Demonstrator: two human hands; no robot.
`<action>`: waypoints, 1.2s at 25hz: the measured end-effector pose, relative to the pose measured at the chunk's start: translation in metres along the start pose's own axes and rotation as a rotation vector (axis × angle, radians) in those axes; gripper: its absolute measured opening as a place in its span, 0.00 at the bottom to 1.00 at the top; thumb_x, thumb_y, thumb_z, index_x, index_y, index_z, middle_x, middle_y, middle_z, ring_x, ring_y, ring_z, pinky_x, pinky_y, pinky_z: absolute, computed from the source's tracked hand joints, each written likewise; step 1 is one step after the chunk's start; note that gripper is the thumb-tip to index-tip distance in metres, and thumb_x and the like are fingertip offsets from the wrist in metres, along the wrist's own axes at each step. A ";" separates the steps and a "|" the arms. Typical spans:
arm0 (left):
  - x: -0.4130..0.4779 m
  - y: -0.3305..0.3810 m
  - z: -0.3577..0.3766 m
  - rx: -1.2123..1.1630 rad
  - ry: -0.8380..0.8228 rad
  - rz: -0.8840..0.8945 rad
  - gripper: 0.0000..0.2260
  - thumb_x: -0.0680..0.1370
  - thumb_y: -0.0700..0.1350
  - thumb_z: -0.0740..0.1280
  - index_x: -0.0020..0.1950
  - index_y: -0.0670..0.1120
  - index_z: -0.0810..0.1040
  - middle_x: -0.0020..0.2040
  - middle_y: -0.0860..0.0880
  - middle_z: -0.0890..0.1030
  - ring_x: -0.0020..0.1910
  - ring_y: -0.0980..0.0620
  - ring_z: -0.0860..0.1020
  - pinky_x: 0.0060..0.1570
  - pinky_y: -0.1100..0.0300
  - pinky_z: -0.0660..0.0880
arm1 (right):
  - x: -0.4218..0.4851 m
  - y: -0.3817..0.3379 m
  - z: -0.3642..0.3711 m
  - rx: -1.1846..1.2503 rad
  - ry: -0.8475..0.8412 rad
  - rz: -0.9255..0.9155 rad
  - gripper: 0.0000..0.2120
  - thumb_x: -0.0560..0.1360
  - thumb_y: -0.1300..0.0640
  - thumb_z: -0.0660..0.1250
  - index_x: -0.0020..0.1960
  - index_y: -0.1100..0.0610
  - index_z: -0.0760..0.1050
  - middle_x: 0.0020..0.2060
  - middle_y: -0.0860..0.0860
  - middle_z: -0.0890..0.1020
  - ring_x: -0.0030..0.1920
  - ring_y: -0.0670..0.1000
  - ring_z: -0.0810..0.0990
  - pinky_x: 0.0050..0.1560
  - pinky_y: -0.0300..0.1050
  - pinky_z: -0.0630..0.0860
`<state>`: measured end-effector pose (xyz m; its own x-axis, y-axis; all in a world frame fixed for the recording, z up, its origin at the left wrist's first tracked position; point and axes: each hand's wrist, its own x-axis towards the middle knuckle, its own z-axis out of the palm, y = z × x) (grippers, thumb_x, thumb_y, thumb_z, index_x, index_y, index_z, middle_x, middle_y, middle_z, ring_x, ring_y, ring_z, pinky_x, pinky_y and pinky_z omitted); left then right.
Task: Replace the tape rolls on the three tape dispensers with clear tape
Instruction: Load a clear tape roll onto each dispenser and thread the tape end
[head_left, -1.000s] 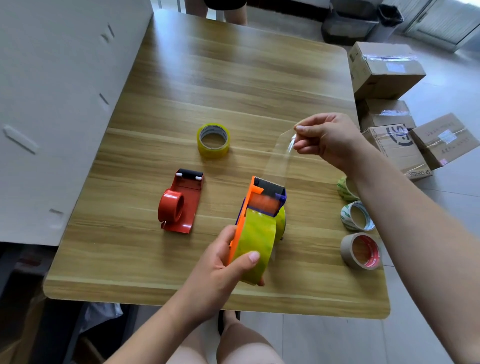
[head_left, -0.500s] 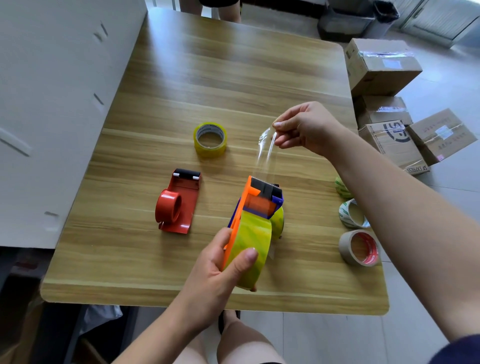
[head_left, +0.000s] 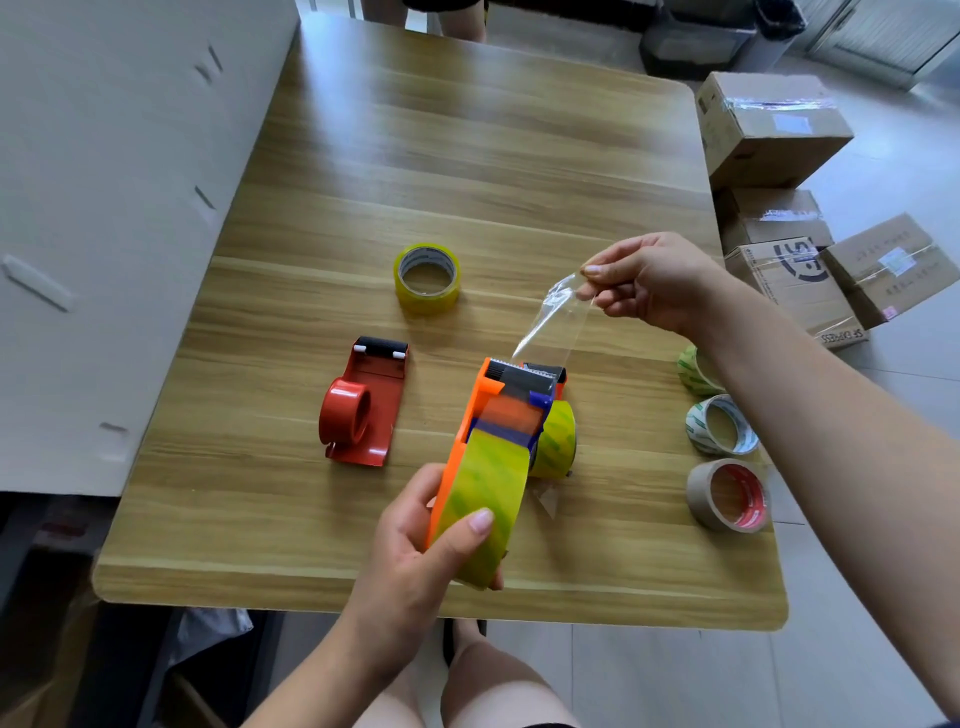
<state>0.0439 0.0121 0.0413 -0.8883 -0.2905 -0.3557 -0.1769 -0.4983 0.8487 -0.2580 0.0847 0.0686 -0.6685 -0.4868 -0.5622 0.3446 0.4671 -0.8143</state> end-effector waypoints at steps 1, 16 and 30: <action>-0.001 -0.001 0.001 -0.001 0.005 -0.009 0.24 0.58 0.61 0.76 0.44 0.47 0.79 0.34 0.41 0.78 0.27 0.48 0.76 0.28 0.59 0.74 | -0.001 0.000 0.000 -0.007 -0.004 0.003 0.06 0.73 0.71 0.65 0.41 0.64 0.77 0.27 0.57 0.83 0.23 0.47 0.78 0.25 0.36 0.75; -0.013 -0.007 0.000 0.053 -0.026 -0.115 0.27 0.55 0.68 0.74 0.46 0.53 0.80 0.36 0.44 0.81 0.29 0.48 0.79 0.31 0.60 0.76 | 0.009 -0.003 0.013 -0.056 0.031 -0.004 0.05 0.72 0.72 0.65 0.40 0.66 0.77 0.25 0.57 0.81 0.22 0.47 0.77 0.25 0.37 0.76; -0.021 -0.007 -0.012 0.030 -0.136 -0.040 0.25 0.61 0.59 0.76 0.52 0.47 0.79 0.38 0.35 0.78 0.32 0.45 0.77 0.32 0.57 0.75 | 0.029 -0.015 -0.003 -0.027 0.144 -0.035 0.05 0.72 0.73 0.64 0.39 0.67 0.77 0.22 0.56 0.80 0.21 0.47 0.75 0.24 0.37 0.74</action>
<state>0.0693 0.0120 0.0377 -0.9292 -0.1562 -0.3349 -0.2243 -0.4818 0.8471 -0.2843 0.0657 0.0654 -0.7681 -0.3933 -0.5053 0.3029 0.4720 -0.8279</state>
